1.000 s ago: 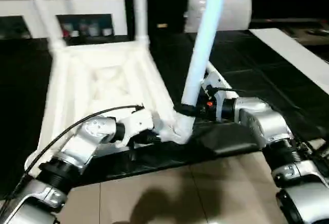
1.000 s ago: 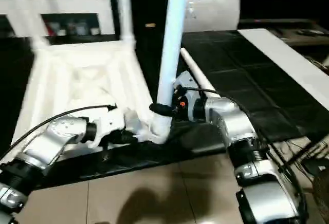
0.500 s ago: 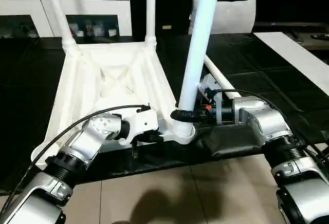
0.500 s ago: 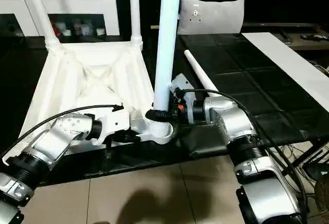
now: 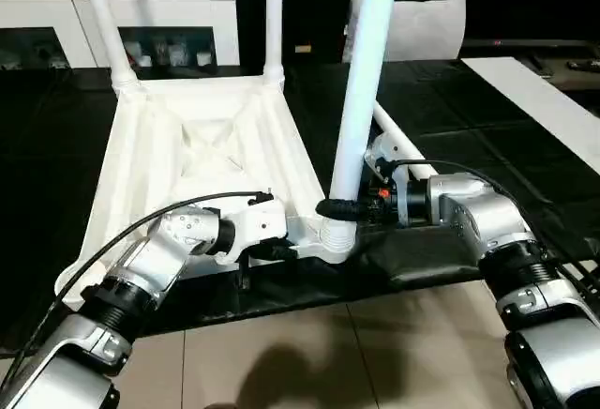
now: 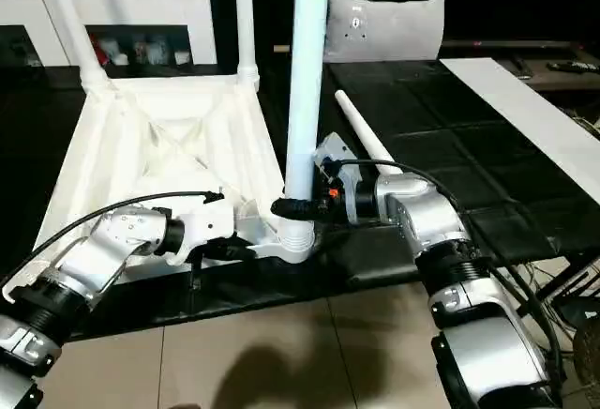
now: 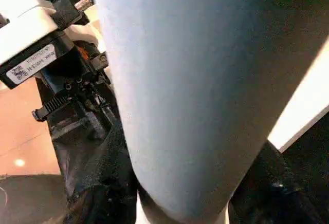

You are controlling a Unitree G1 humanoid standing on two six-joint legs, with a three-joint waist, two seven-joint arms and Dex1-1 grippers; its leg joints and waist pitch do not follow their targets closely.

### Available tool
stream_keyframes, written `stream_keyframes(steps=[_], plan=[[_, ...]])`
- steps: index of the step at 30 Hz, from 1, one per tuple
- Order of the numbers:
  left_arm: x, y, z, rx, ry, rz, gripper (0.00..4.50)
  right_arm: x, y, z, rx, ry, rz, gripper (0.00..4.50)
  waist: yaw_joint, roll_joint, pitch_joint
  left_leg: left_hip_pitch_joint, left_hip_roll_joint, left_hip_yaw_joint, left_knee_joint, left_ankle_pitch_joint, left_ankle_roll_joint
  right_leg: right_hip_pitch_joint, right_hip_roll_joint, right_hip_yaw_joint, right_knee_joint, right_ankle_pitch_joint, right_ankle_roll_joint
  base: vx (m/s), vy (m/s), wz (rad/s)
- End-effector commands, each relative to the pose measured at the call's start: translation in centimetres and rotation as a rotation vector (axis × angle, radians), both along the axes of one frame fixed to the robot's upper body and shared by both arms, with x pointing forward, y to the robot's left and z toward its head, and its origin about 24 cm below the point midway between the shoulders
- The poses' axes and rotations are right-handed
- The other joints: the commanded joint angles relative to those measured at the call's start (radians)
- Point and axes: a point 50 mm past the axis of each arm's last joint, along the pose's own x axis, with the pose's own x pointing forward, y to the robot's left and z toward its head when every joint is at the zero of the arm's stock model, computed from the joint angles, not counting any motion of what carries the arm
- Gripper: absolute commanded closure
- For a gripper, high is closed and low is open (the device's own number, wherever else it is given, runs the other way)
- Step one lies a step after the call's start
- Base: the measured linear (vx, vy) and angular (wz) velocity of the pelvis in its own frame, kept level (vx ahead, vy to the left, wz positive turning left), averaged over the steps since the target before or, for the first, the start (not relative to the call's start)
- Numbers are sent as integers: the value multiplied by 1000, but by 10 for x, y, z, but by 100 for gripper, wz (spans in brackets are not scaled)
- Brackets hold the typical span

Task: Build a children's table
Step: Insert table leg to table base

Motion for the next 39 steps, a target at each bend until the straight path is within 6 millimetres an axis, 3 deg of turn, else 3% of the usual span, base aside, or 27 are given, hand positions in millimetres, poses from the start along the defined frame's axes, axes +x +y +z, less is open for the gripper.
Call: stream_keyframes(steps=[1, 9, 11, 13, 14, 15, 20, 23, 24, 25, 29, 36, 39], plan=[[-4, -2, -9, 71, 28, -49, 450, 0, -2, -4, -24, 21, -2, 263, -9, 4, -50, 3, 45, -5, -85, -248, -9, 35, -67, 61, -87, -270, -188, 0, 0, 0], [-4, -5, -9, 43, 27, -30, 450, 2, -8, -13, 150, 116, -135, 263, -10, 6, -50, 4, 46, -5, -87, -257, -12, 34, -69, 61, -88, -274, -199, 0, 0, 0], [-4, -6, -9, 25, 28, -15, 450, 1, -14, -18, 218, 153, -190, 263, -8, 14, -50, 5, 46, -5, -87, -262, -15, 34, -69, 62, -89, -259, -205, 0, 0, 0], [-4, -6, -10, 16, 29, -6, 450, -1, -16, -22, 239, 167, -207, 263, -7, 13, -51, 4, 47, -5, -88, -262, -15, 36, -68, 61, -88, -246, -207, 0, 0, 0], [-4, -6, -10, 8, 29, 0, 450, -3, -18, -25, 250, 172, -223, 263, -6, 19, -51, 5, 47, -6, -87, -264, -15, 35, -68, 61, -87, -243, -209, 0, 0, 0], [-4, -6, -10, 4, 29, 3, 450, -5, -20, -28, 258, 174, -234, 263, -7, 15, -51, 4, 46, -5, -87, -262, -14, 35, -68, 61, -87, -237, -210, 0, 0, 0], [-3, -9, -10, -31, 26, 37, 450, -22, -25, -49, 265, 156, -254, 263, -1, 27, -49, 8, 47, -7, -90, -298, -18, 32, -70, 61, -96, -290, -191, 0, 0, 0], [-3, -10, -10, -42, 23, 50, 450, -28, -27, -55, 219, 116, -273, 263, -3, 23, -49, 5, 45, -7, -93, -297, -12, 36, -69, 60, -99, -296, -182, 0, 0, 0], [-3, -10, -10, -42, 24, 51, 450, -29, -29, -57, 178, 91, -279, 263, -2, 34, -48, 6, 46, -9, -94, -303, -13, 33, -70, 60, -100, -310, -181, 0, 0, 0], [-4, -10, -11, -41, 24, 51, 450, -30, -30, -58, 153, 77, -283, 264, -5, 29, -48, 6, 45, -8, -94, -314, -15, 33, -68, 59, -103, -324, -176, 0, 0, 0], [-5, -10, -12, -30, 22, 44, 450, -28, -35, -59, 13, -13, -279, 264, -9, 33, -44, 9, 45, -11, -97, -354, -22, 30, -68, 58, -110, -375, -160, 0, 0, 0], [-2, -8, -11, 1, 15, 24, 450, -28, -29, -57, -89, -36, -164, 264, -17, 31, -45, 9, 47, -10, -101, -361, -11, 29, -67, 59, -112, -354, -166, 0, 0, 0], [2, -5, -8, 26, 7, 11, 450, -29, -23, -60, -154, -23, -76, 264, -21, 34, -39, 10, 45, -9, -102, -387, -13, 25, -66, 59, -117, -405, -155, 0, 0, 0]])
